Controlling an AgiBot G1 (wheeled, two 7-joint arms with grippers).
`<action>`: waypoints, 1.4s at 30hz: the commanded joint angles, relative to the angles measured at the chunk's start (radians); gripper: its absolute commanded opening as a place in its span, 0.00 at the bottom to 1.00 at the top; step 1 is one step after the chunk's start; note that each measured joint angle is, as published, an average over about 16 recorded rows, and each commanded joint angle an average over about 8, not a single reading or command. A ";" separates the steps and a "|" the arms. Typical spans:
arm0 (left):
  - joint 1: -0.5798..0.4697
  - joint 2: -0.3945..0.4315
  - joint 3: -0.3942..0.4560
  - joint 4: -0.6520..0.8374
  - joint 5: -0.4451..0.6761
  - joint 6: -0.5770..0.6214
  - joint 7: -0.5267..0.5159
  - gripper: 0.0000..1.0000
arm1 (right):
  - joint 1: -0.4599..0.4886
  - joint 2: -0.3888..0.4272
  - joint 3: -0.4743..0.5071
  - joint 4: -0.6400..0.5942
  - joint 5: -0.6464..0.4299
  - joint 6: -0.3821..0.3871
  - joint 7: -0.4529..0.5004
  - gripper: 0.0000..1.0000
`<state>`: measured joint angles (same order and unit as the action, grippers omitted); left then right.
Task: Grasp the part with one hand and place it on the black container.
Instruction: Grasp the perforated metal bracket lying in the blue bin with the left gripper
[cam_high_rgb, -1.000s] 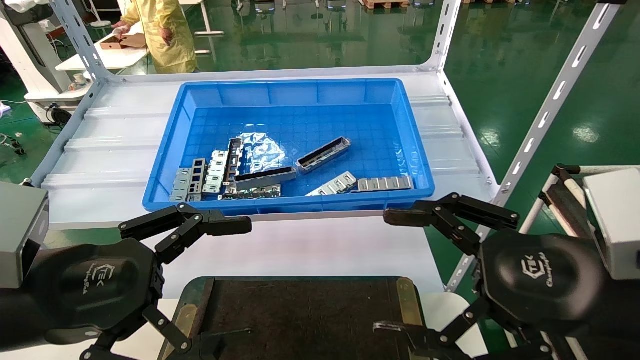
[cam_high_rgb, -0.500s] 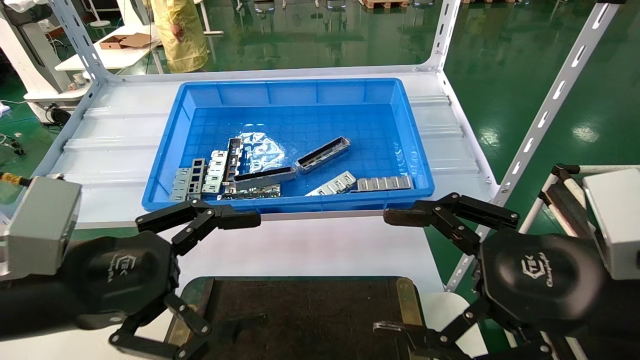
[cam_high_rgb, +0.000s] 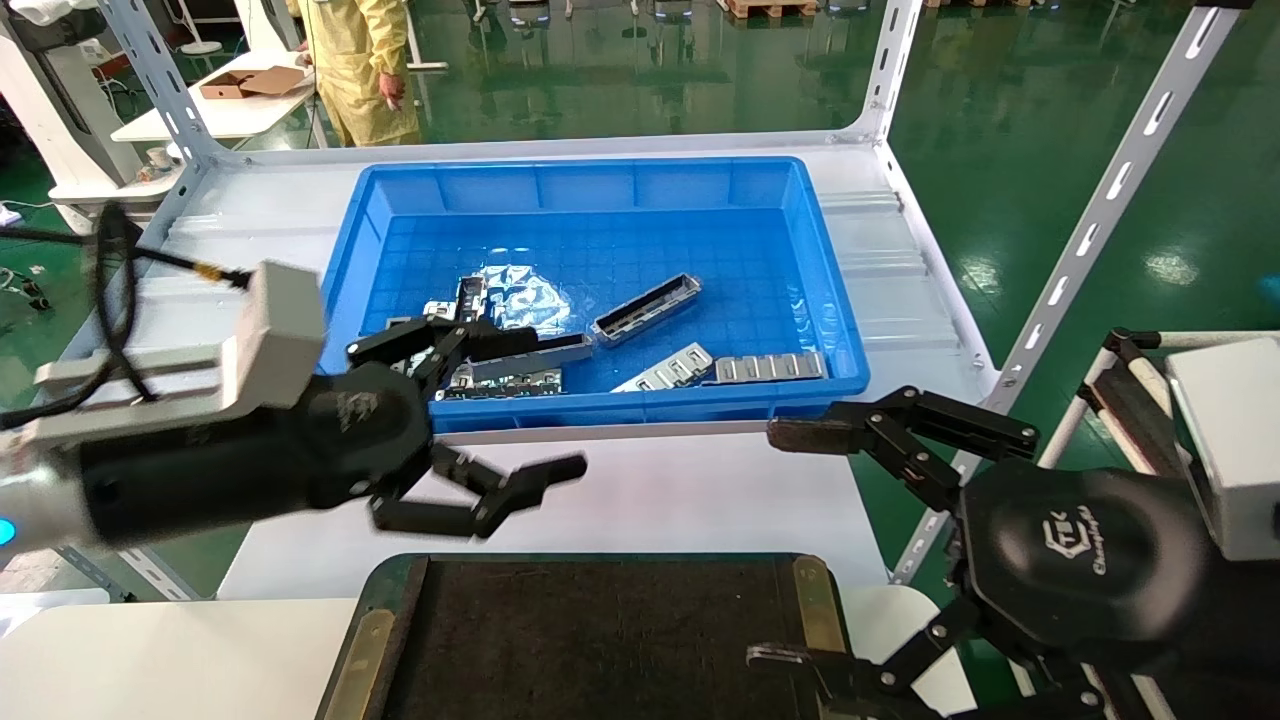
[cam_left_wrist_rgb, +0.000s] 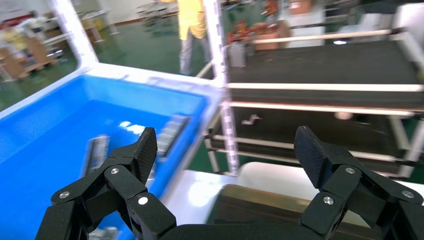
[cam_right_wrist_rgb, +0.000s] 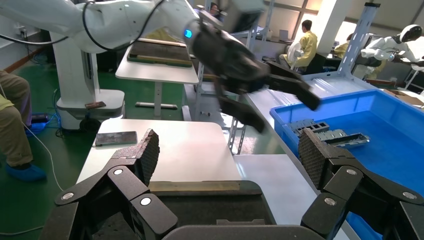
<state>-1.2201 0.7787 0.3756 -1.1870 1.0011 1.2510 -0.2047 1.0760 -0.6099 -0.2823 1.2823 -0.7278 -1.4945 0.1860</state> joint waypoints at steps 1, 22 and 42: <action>-0.021 0.027 0.013 0.019 0.035 -0.034 0.000 1.00 | 0.000 0.000 0.000 0.000 0.000 0.000 0.000 1.00; -0.327 0.445 0.140 0.642 0.312 -0.307 0.233 1.00 | 0.000 0.001 -0.002 0.000 0.001 0.001 -0.001 1.00; -0.389 0.592 0.255 0.904 0.282 -0.502 0.353 1.00 | 0.001 0.001 -0.003 0.000 0.002 0.001 -0.002 1.00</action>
<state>-1.6112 1.3701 0.6321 -0.2842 1.2842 0.7475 0.1476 1.0766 -0.6087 -0.2853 1.2822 -0.7257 -1.4932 0.1845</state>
